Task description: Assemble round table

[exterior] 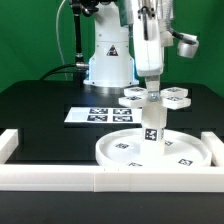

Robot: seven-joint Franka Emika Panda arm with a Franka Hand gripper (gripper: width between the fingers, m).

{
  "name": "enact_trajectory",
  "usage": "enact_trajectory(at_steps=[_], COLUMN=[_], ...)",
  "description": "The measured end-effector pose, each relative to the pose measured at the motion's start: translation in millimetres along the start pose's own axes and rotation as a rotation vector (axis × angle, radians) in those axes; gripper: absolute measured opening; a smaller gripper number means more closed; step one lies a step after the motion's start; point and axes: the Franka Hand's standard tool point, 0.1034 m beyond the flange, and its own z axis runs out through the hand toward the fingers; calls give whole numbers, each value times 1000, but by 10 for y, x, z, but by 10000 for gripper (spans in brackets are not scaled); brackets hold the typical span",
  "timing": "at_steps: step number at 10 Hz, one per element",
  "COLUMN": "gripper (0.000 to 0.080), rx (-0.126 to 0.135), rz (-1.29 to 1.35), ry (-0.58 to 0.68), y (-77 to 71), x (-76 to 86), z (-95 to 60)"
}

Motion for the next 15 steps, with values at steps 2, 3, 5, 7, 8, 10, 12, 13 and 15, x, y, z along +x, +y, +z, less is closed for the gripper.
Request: enact_trajectory(at_steps=[2,3,5,7,8,10,12,13,15], gripper=[442,442,508,643,648,649,649,649,649], rx=[3,4,12,37,35,33,35,13,-20], rz=[110,107,53,11,-22,-94,-328,-471,-756], ry=[-10,-11,-25,-54,-51,-49,-46,-44,-43], y=[-10,-11,-36,-71,-60,-53,-60,-47,-69], x=[2,3,-14,-63,-56,-57,-61,-97,-169], z=[-3,-4,-84,-260,-229,-211,-210,-215,-226])
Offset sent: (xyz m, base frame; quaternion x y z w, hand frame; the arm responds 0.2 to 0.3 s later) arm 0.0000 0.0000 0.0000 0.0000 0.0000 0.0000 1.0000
